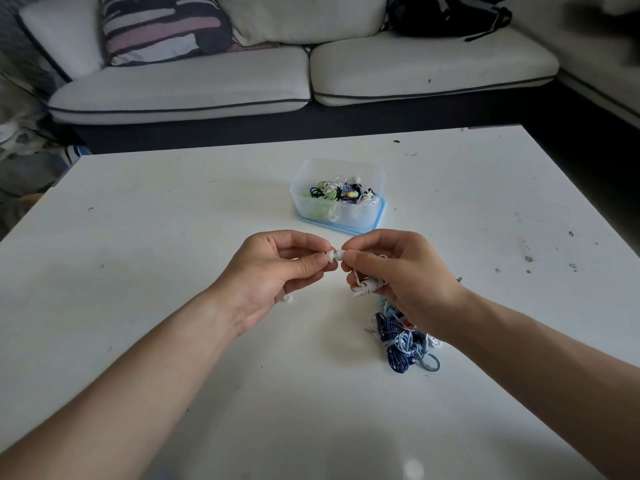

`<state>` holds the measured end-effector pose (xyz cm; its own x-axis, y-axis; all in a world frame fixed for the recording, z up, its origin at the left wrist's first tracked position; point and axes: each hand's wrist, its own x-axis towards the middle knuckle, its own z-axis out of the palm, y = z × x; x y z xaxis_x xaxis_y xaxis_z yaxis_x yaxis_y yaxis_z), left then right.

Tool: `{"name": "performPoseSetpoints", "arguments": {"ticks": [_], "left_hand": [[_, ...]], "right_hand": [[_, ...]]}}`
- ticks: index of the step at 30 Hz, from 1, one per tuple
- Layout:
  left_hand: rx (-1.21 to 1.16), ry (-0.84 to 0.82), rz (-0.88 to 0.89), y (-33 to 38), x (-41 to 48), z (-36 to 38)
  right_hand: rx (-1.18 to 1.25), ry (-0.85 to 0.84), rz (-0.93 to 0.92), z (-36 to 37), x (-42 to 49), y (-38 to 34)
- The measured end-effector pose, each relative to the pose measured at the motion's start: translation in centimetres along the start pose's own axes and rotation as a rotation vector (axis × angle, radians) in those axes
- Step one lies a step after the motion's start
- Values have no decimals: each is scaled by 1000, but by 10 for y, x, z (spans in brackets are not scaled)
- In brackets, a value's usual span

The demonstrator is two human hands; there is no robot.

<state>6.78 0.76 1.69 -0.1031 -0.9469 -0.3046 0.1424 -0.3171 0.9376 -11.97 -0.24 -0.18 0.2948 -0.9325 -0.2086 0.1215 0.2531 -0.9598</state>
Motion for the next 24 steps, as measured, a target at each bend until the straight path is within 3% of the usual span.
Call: {"name": "performPoseSetpoints", "arguments": {"ticks": [13, 24], "left_hand": [[87, -98, 6, 2, 0, -2], [65, -84, -15, -1, 1, 0]], "right_hand": [[-14, -102, 33, -6, 2, -2], [-20, -105, 24, -6, 1, -1]]}}
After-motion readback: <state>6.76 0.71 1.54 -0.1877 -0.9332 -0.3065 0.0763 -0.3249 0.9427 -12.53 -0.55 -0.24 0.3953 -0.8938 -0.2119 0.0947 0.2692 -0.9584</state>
